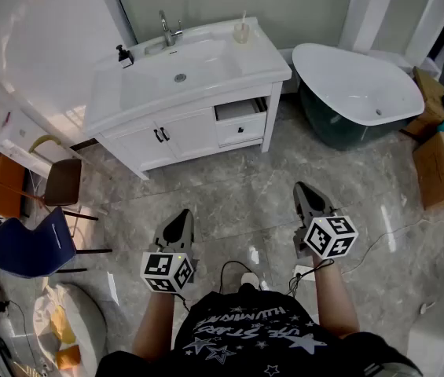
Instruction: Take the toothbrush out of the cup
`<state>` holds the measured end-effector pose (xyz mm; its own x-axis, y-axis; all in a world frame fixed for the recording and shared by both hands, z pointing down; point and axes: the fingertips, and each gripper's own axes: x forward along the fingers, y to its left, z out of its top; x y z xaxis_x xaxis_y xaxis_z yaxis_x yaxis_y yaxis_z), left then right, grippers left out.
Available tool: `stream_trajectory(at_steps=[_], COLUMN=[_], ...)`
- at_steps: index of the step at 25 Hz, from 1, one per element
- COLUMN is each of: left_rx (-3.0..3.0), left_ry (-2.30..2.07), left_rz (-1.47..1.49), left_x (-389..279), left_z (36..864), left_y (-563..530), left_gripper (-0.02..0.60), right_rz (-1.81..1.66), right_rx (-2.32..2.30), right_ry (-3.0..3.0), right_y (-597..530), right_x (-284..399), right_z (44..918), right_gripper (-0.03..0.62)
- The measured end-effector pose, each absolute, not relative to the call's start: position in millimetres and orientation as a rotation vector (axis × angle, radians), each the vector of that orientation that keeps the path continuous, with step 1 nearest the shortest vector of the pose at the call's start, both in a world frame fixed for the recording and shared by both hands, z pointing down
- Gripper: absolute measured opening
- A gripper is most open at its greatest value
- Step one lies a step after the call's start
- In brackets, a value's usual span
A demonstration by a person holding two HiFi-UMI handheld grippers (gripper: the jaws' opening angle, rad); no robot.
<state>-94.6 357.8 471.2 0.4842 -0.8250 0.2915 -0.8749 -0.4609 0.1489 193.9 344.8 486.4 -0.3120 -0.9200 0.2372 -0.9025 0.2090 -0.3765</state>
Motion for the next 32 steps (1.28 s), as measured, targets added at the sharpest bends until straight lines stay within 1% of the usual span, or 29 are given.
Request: stream_trajectory(at_steps=[6,12,15,16,17,22,24,27,32], left_rx=[2.448,2.413,2.41,2.409,2.409,2.402,2.418,2.438,2.444], left_ry=[-1.494,-1.54,-1.559,-1.564,-1.568,-1.556,-1.536,-1.511,-1.494], left_rz=[0.227,0.205,0.204,0.201,0.198,0.178,0.179,0.187,0.157], left_x=[-83.4,-85.9,-92.3,-94.4,-95.8,-99.8,-102.9,-110.0,-121.9], left_z=[464.3,460.6,458.6,458.1,457.8,462.8,464.5,468.4,470.8], left_y=[351.9,362.4,360.5,358.0,355.3,336.1,323.5,294.1,225.0], left_gripper=[0.015,0.015,0.015,0.015,0.015,0.015,0.015,0.015,0.015], right_rz=[-0.698,-0.699,-0.721,-0.713,-0.701,-0.68,-0.682,-0.665,-0.678], right_rx=[-1.79,-1.799,-1.819,-1.822,-1.824,-1.86,-1.868,-1.901,-1.965], right_ry=[2.451,2.412,2.368,2.375,2.387,2.419,2.422,2.436,2.418], right_y=[333.8,328.9,325.9,324.1,321.9,303.0,292.9,272.8,218.3], right_x=[200.0,211.5,213.8,212.6,211.3,207.6,202.2,195.6,194.7], right_z=[488.5,487.7,490.6,491.1,491.2,495.7,497.1,498.2,502.2], right_gripper=[0.014,0.014,0.024,0.073,0.138,0.266,0.295,0.318,0.322])
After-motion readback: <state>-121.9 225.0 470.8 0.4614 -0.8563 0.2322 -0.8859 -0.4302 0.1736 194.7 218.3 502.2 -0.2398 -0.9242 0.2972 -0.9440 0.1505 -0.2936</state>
